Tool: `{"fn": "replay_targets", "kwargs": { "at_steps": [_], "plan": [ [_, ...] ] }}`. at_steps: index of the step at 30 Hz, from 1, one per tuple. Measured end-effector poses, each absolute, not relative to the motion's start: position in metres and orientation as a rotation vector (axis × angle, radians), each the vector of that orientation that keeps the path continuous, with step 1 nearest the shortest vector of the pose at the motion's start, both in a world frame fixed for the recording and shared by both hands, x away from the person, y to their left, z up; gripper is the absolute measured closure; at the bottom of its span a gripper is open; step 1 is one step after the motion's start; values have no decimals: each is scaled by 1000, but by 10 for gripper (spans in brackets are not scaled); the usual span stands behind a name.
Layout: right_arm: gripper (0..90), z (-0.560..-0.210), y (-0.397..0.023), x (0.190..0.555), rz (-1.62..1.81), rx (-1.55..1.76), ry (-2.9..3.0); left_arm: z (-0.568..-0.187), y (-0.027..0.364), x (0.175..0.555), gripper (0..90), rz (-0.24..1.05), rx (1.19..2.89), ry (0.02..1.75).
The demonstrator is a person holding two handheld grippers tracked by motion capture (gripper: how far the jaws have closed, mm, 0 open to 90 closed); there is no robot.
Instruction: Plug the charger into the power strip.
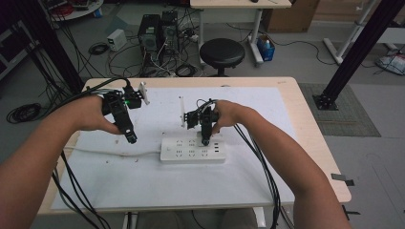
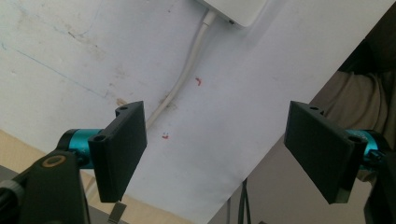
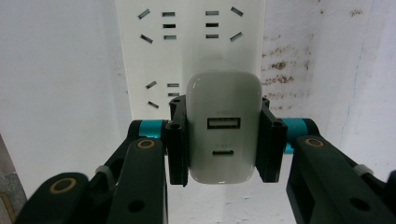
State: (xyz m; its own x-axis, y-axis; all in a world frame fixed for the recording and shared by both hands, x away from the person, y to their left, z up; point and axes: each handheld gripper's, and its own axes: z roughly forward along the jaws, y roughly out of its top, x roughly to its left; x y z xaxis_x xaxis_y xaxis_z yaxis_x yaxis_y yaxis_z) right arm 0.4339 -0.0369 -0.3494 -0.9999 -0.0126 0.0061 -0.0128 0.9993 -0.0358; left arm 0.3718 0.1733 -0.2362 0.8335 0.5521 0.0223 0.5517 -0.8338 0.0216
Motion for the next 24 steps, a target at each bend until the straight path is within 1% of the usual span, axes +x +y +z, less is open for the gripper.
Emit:
{"fn": "replay_targets", "kwargs": {
  "at_steps": [5,7,11,24],
  "plan": [
    [625,-350,-37,432,51,39,-3147,-237,173,372,213,46,2990,905],
    [625,-358,-36,429,101,72,-3161,-236,173,372,213,42,2987,900],
    [625,-358,-39,431,65,47,-3152,-237,174,373,213,39,2991,902],
    [626,-359,-33,430,108,44,-3163,-238,173,377,213,31,2995,894]
  ]
}}
